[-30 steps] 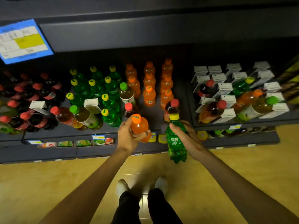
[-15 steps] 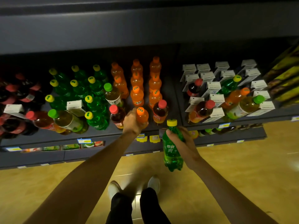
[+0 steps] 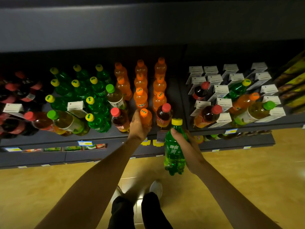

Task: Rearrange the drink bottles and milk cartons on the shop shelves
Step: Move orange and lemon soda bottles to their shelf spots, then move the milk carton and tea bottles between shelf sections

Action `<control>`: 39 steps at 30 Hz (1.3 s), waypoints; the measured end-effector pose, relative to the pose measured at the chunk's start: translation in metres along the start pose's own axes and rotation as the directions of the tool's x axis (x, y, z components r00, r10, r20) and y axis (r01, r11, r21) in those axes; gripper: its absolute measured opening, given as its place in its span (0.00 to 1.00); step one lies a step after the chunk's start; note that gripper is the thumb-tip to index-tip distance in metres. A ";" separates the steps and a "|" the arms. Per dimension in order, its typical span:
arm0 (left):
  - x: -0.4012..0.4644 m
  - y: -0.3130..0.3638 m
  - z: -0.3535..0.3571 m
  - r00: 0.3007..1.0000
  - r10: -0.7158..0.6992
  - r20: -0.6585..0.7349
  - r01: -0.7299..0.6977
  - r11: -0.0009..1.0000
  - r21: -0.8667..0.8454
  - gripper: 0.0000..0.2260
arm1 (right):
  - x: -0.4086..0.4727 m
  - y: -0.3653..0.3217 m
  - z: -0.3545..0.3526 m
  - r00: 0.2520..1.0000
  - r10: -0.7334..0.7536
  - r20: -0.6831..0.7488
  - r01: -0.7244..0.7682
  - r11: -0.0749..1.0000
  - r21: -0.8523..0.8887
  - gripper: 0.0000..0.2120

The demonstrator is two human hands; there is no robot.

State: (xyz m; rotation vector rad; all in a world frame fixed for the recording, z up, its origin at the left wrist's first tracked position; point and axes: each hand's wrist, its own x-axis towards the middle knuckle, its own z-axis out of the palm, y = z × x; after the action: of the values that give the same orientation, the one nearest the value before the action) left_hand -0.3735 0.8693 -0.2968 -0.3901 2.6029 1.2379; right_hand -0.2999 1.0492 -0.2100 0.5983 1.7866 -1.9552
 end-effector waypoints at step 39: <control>-0.183 -0.033 -0.155 0.930 -0.182 0.321 0.368 0.502 -0.782 0.26 | -0.122 -0.028 0.100 0.993 -0.045 0.106 0.014 0.959 0.282 0.24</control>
State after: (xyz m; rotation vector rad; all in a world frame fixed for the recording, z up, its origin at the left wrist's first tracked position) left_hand -0.2053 0.7532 -0.1662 -0.7574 1.4957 2.1853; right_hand -0.2193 0.9540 -0.1090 0.5414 1.4705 -2.2368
